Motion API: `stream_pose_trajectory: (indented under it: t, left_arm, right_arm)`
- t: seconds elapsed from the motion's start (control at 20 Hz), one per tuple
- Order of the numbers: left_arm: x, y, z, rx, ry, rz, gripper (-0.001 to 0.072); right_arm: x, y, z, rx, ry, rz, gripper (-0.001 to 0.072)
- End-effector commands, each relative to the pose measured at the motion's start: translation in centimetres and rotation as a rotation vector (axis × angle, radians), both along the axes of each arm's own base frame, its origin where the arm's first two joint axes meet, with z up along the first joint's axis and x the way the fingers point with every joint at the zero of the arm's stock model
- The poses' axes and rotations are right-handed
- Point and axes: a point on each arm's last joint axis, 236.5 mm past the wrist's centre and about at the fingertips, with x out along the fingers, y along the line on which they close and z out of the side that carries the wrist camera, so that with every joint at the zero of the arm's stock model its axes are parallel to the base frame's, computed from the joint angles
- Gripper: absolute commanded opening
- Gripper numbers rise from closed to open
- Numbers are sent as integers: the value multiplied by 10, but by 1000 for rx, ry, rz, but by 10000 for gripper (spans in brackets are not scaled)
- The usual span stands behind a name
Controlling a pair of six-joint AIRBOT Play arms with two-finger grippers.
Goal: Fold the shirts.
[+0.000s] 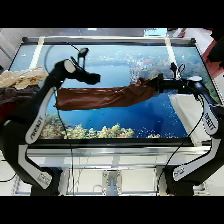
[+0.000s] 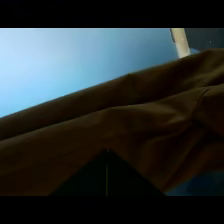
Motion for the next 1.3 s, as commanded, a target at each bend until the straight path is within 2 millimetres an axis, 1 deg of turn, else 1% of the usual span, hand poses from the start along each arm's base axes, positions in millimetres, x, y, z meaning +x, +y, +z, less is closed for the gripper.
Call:
stream_pose_trajectory:
  t: [0.0,0.1,0.15,0.25,0.35,0.4,0.45,0.5,0.55,0.6,0.7,0.8,0.85,0.9,0.95,1.0,1.05,1.15,1.2,1.25]
  left_arm:
    - [-15,-38,-47,0,73,-26,11]
    - [-16,-42,-68,31,97,13,11]
    - [-16,-39,-77,50,107,30,11]
    - [-14,-31,-89,80,120,51,11]
    - [-14,-28,-97,96,131,61,11]
    - [-13,-26,-98,105,126,60,12]
    - [-10,-22,-94,119,117,55,12]
    - [-5,-16,-83,131,114,51,12]
    - [0,-7,-68,138,113,49,12]
    - [10,8,-48,161,92,55,12]
    - [34,55,4,234,3,100,13]
    - [54,116,67,302,-120,192,12]
    - [57,145,95,330,-172,239,12]
    - [56,172,118,350,-207,285,12]
    - [52,197,138,361,-227,330,12]
    - [46,217,151,359,-226,366,12]
    - [39,233,157,364,-213,393,12]
    - [26,256,157,378,-160,426,13]
    - [21,262,153,386,-131,433,12]
    - [18,266,149,391,-115,434,12]
  right_arm:
    - [-13,29,49,9,-51,59,24]
    - [-16,55,79,3,-107,121,24]
    - [-15,69,95,-1,-142,141,23]
    - [-15,93,117,-38,-203,173,23]
    - [-14,114,130,-103,-256,190,23]
    - [-14,122,132,-132,-267,191,23]
    - [-14,128,132,-163,-274,191,23]
    - [-14,133,131,-185,-273,192,23]
    - [-16,138,129,-199,-264,193,23]
    - [-18,144,127,-207,-262,200,23]
    - [-18,162,130,-197,-269,189,22]
    - [-13,187,138,-180,-316,153,21]
    - [-11,203,140,-168,-338,135,21]
    - [-10,221,140,-158,-357,125,21]
    - [-11,243,135,-142,-365,118,21]
    - [-13,265,127,-133,-367,116,21]
    - [-16,290,115,-118,-359,116,21]
    - [-24,341,90,-52,-312,90,20]
    - [-29,365,76,-20,-287,73,22]
    - [-33,385,63,-1,-272,48,23]
